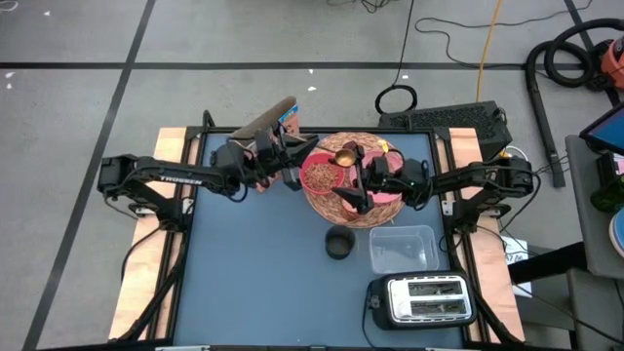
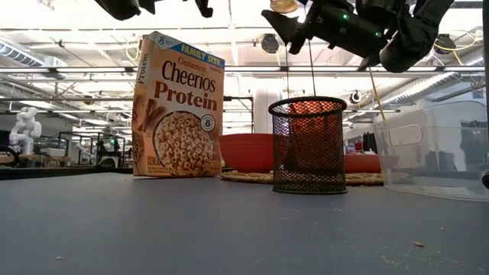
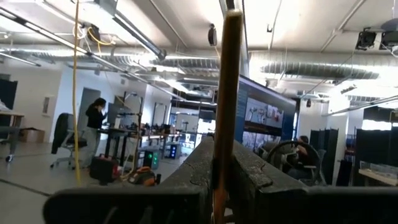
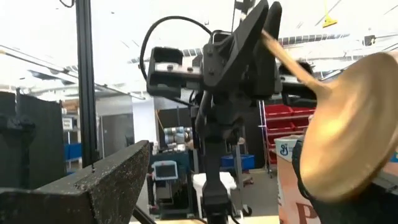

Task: Arrange a breakfast setting
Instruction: Put the gold spoon to the right of the brown woven mat

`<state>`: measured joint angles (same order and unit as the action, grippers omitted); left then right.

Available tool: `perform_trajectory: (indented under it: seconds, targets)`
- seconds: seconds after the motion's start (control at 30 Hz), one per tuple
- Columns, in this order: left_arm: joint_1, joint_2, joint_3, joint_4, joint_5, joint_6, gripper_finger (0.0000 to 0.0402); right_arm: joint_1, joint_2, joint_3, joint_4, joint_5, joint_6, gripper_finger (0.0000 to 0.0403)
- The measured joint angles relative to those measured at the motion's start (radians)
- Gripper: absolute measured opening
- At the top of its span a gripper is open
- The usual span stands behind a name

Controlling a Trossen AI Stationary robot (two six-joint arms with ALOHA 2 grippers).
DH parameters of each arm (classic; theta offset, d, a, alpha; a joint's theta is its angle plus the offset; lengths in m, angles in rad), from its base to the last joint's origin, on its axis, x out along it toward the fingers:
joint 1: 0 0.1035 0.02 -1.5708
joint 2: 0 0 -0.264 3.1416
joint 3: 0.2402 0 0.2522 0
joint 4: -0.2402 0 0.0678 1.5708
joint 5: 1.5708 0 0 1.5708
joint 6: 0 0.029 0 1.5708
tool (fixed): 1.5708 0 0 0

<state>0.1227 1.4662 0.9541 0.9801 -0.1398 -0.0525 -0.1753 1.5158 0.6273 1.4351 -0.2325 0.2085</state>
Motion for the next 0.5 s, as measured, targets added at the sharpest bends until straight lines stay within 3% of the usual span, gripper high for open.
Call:
perform_trajectory:
  seconds: [0.5]
  targets:
    - [-0.001,0.0,0.0,-0.068,0.006,0.002,0.0028,0.0,0.0,0.0,0.079,0.005,0.02,0.0381]
